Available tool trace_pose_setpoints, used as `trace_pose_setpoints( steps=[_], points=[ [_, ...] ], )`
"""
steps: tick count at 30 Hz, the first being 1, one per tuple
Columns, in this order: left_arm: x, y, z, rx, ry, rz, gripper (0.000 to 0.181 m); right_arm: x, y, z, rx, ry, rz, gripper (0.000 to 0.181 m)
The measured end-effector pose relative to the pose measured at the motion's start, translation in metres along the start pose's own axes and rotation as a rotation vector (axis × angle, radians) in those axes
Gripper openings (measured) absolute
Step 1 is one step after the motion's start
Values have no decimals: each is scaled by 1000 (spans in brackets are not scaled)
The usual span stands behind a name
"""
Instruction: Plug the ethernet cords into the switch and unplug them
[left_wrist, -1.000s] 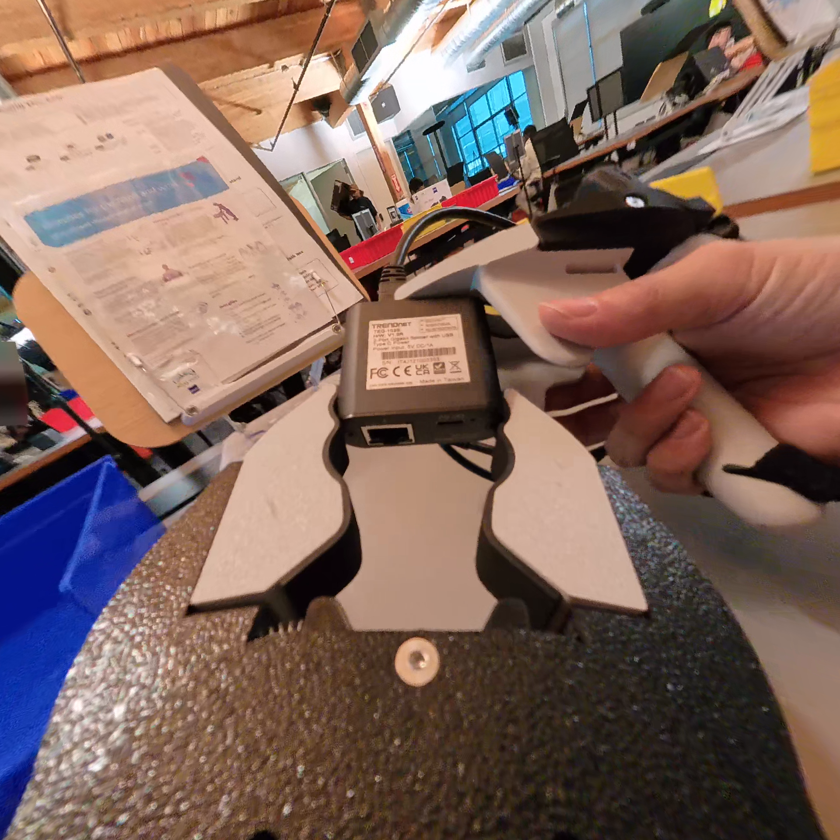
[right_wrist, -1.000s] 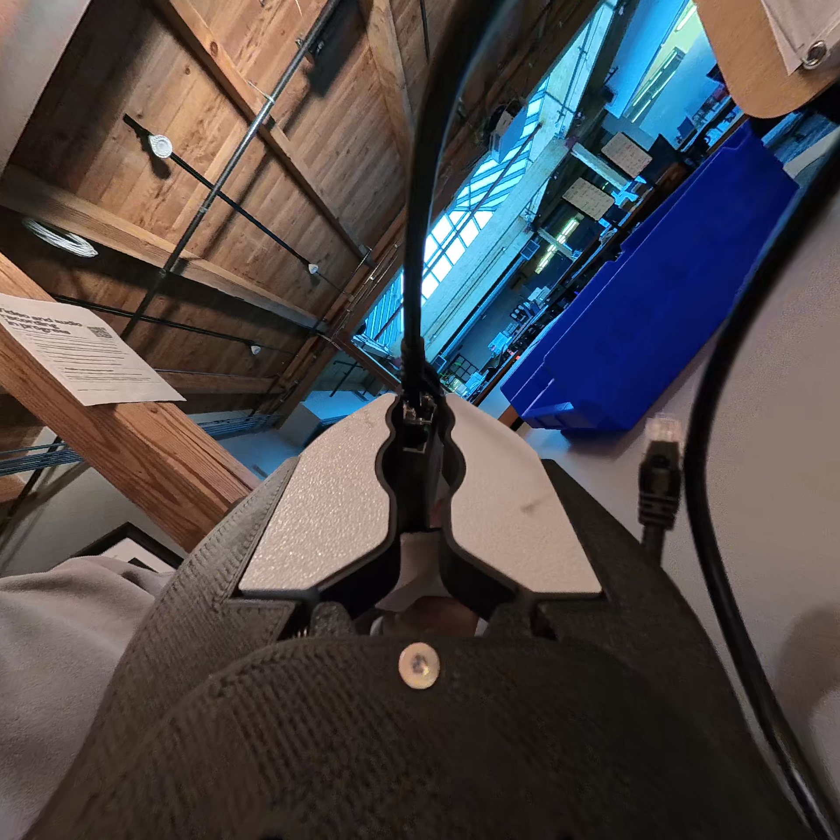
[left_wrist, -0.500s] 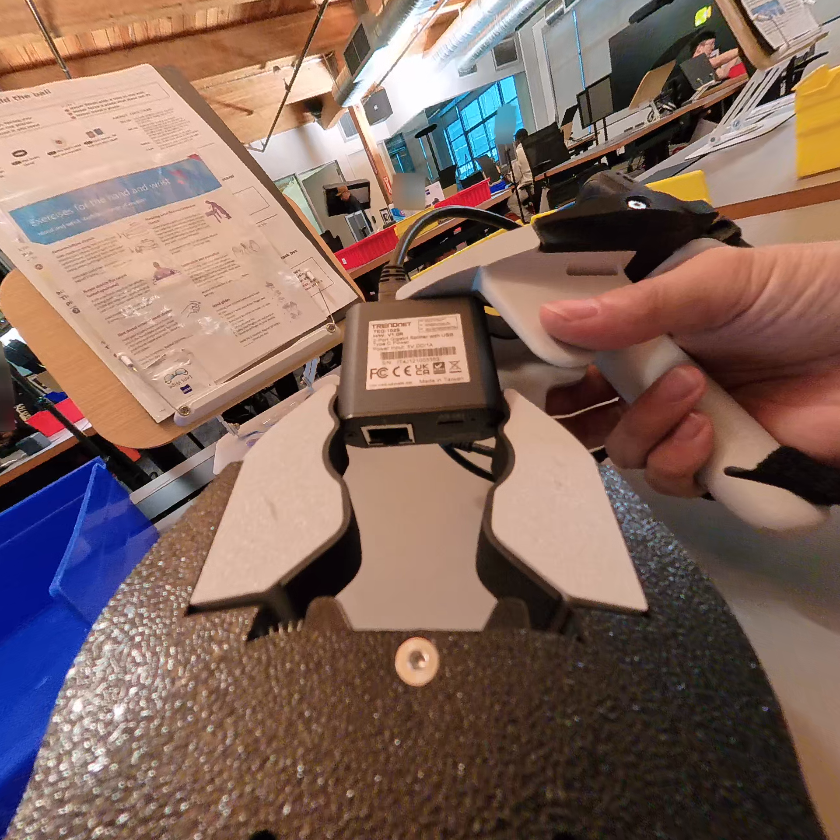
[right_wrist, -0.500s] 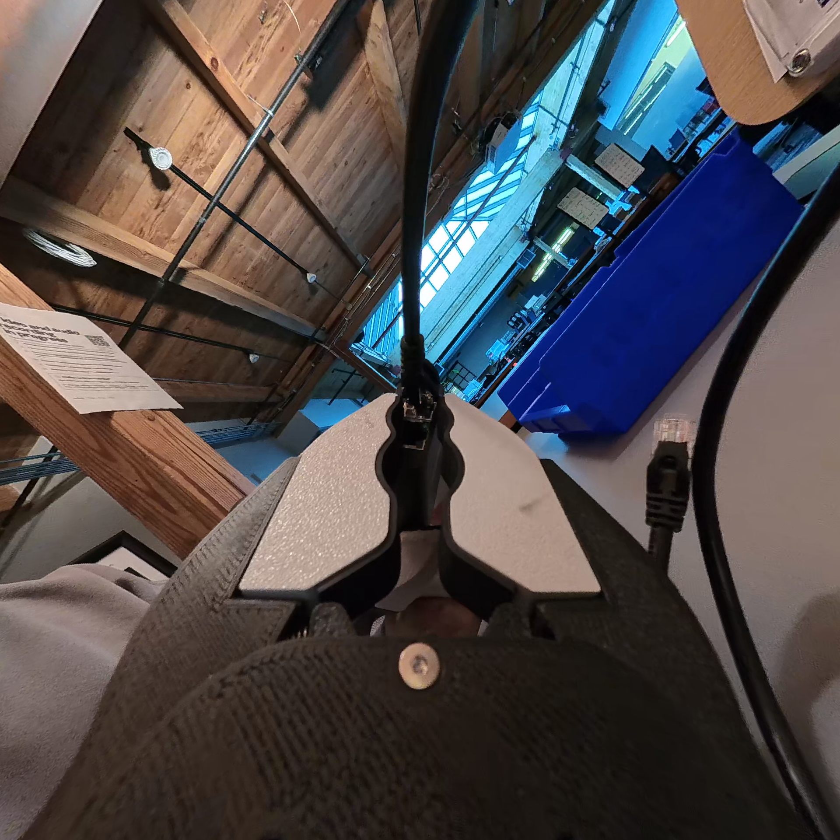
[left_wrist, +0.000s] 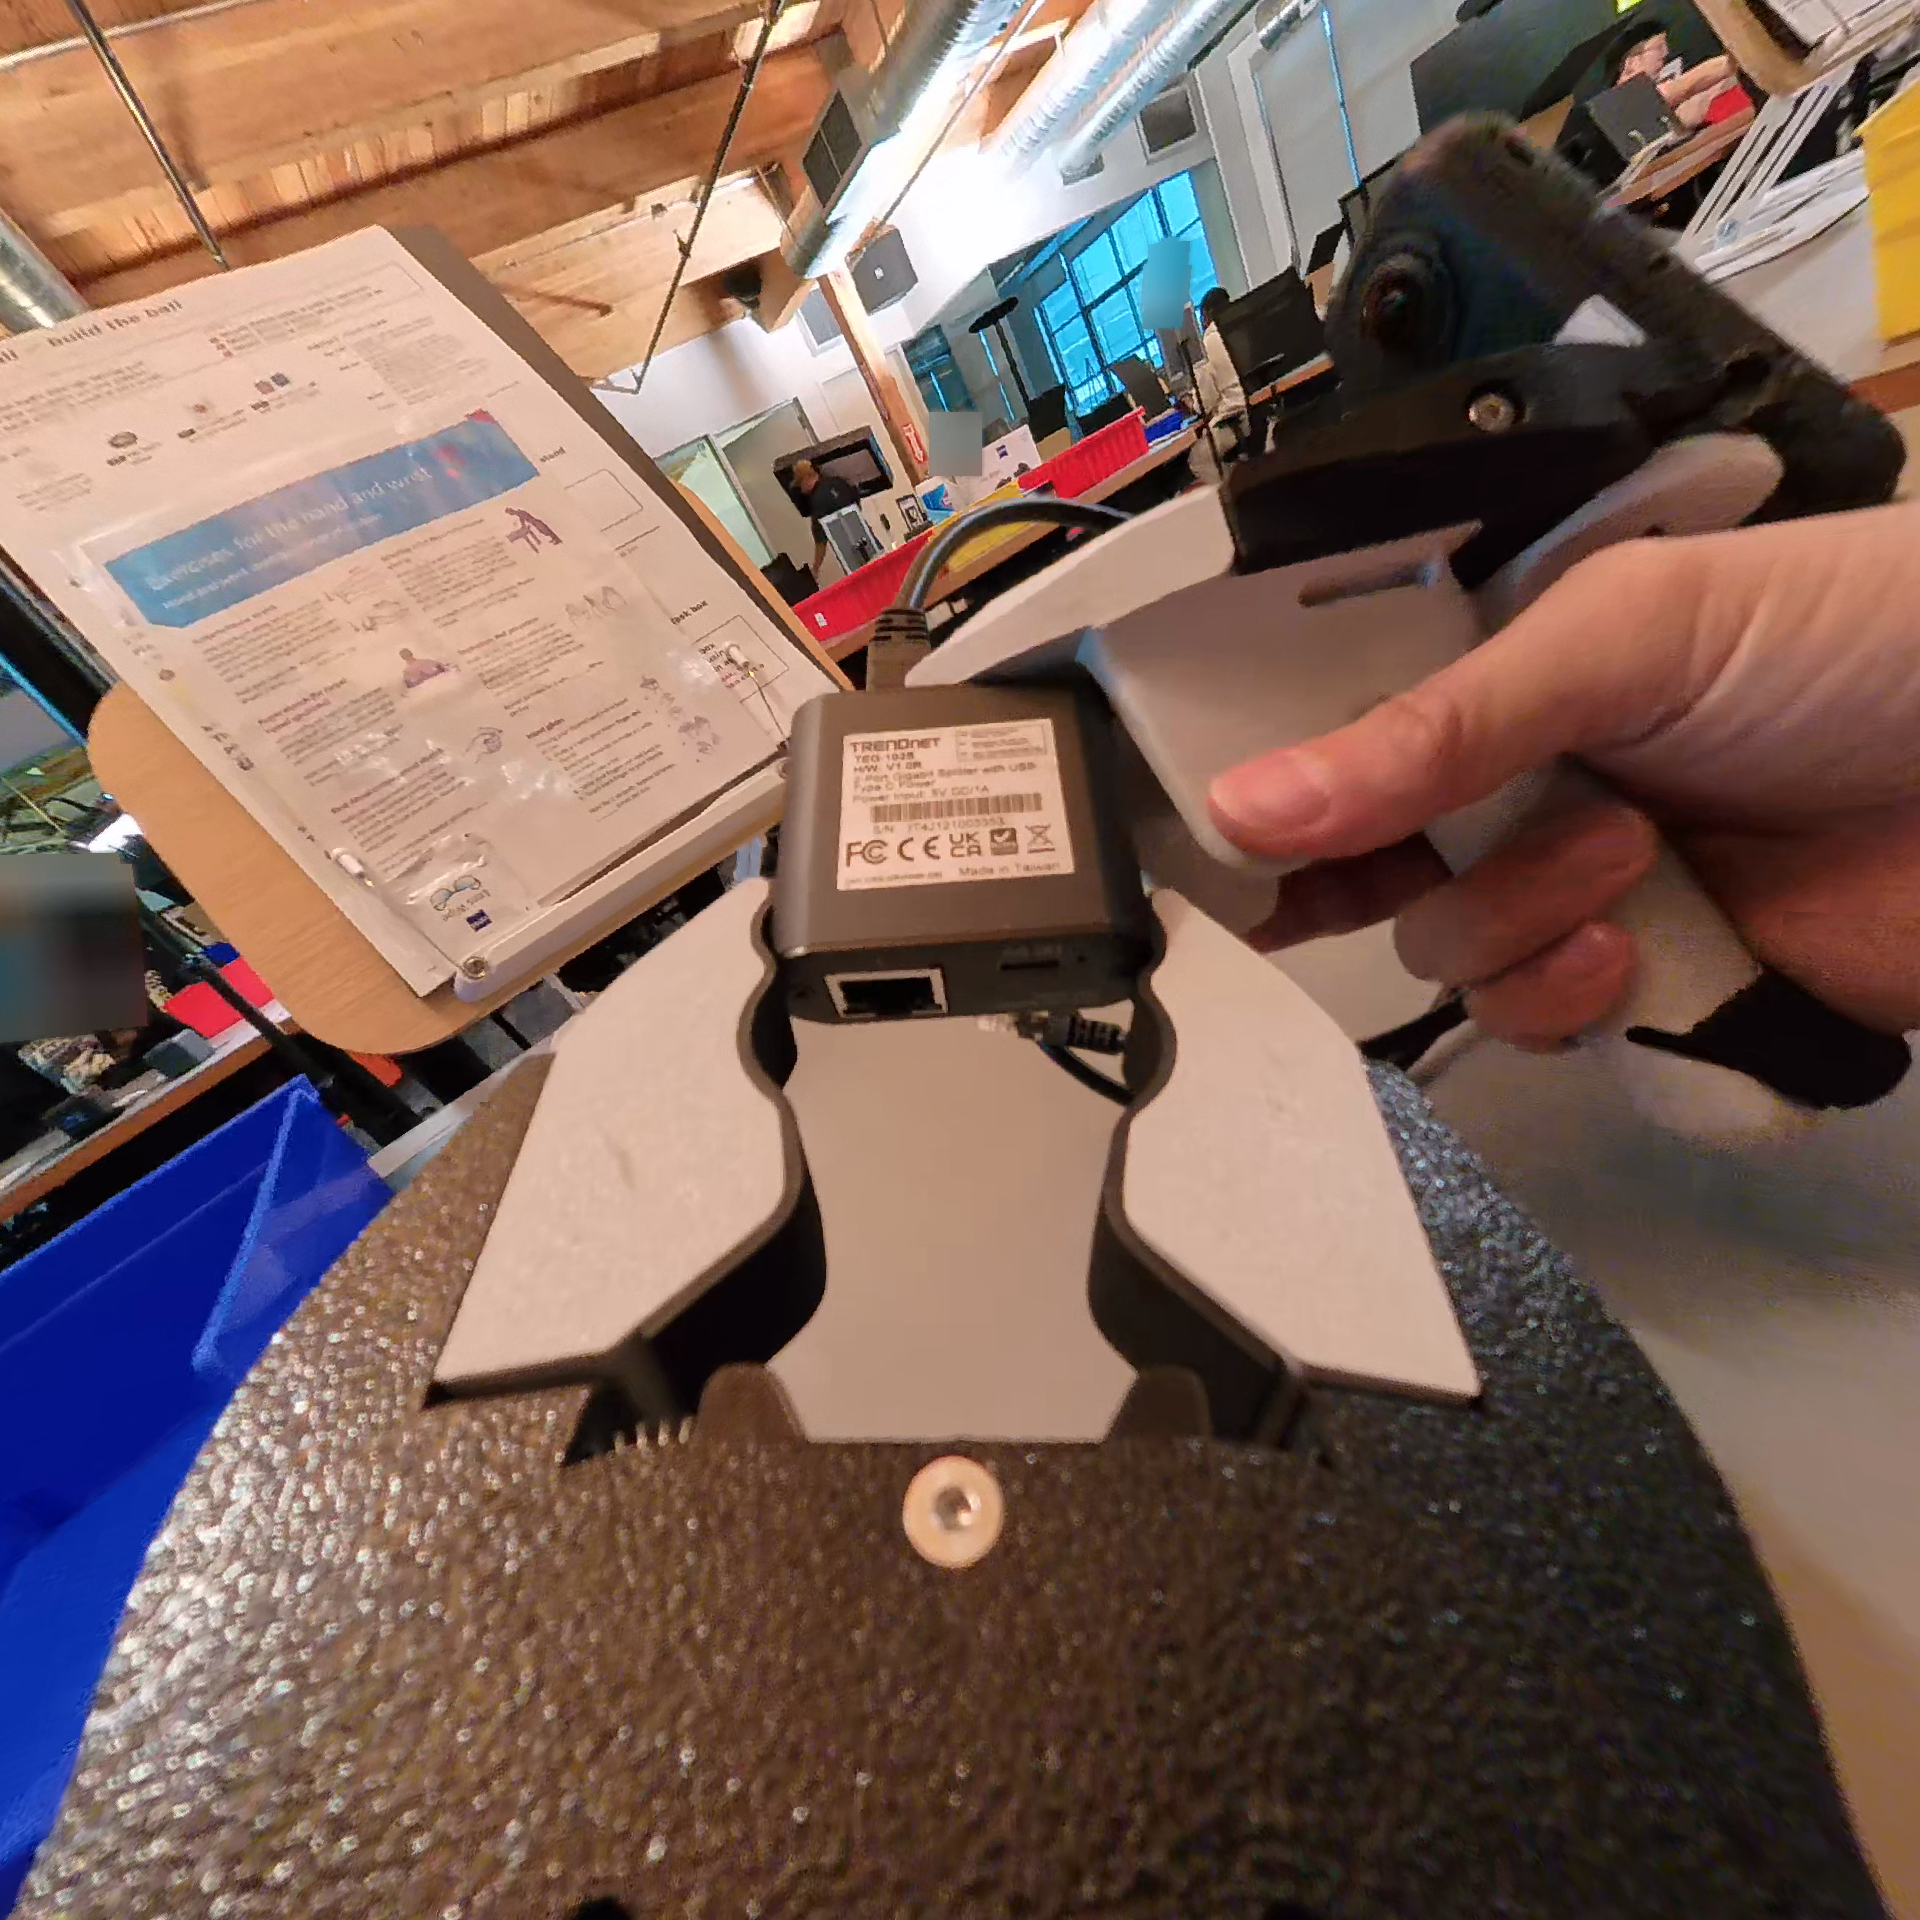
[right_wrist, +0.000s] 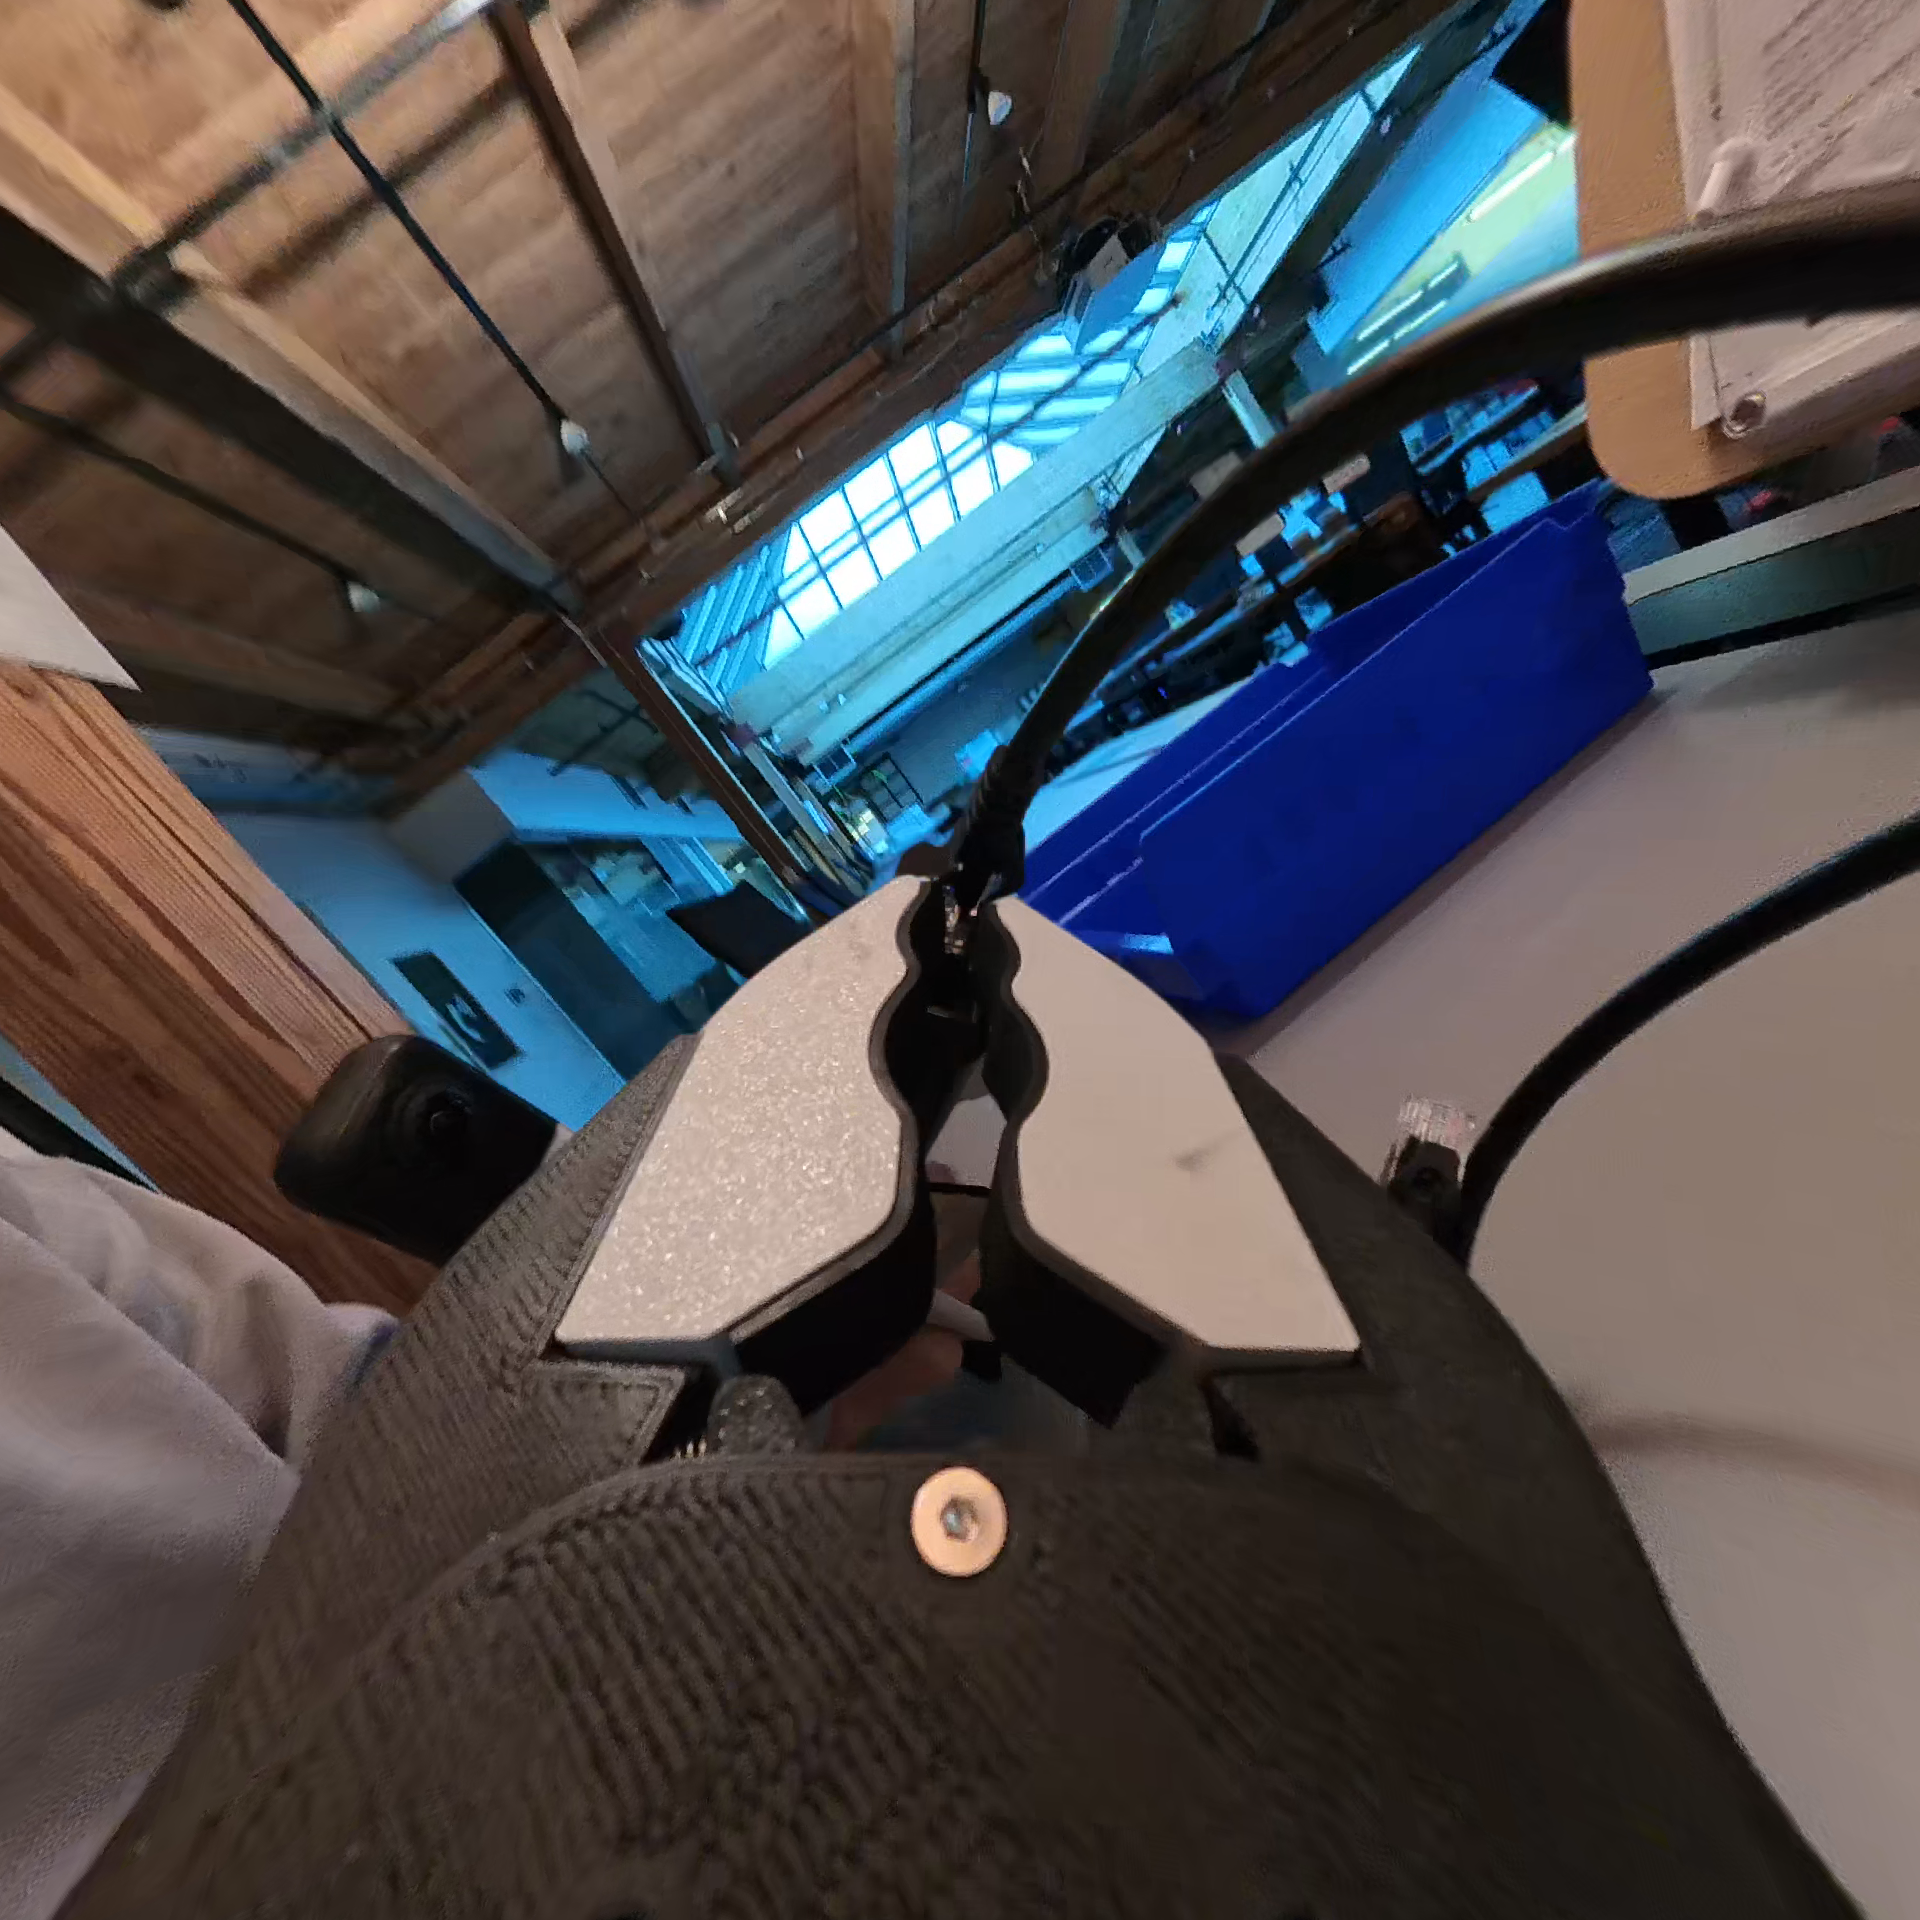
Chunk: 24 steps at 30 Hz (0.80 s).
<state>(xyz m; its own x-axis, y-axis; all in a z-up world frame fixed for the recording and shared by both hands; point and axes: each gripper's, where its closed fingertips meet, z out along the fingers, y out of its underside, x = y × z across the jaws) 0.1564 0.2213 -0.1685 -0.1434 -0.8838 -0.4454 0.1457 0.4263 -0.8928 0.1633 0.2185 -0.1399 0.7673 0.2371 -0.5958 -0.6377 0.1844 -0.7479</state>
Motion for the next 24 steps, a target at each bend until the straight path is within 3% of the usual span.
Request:
trace_pose_setpoints(
  steps=[8,11,13,17,22,24],
  points=[
    [-1,-8,-3,42,-13,45,61,-9,-4,0,-29,-101,54,9],
    [-3,-10,-3,48,-11,35,61,-9,-6,2,-6,-82,48,13],
    [-1,-11,-3,55,-4,44,61,-6,-7,3,11,-58,49,25],
    [2,-9,-2,39,-5,63,61,-8,-7,4,23,-72,75,15],
    [4,-3,0,13,8,27,61,-1,-8,1,-60,29,-73,15],
    [-4,-2,-1,17,-11,-41,61,3,-22,-7,-53,87,-144,14]
  ],
)
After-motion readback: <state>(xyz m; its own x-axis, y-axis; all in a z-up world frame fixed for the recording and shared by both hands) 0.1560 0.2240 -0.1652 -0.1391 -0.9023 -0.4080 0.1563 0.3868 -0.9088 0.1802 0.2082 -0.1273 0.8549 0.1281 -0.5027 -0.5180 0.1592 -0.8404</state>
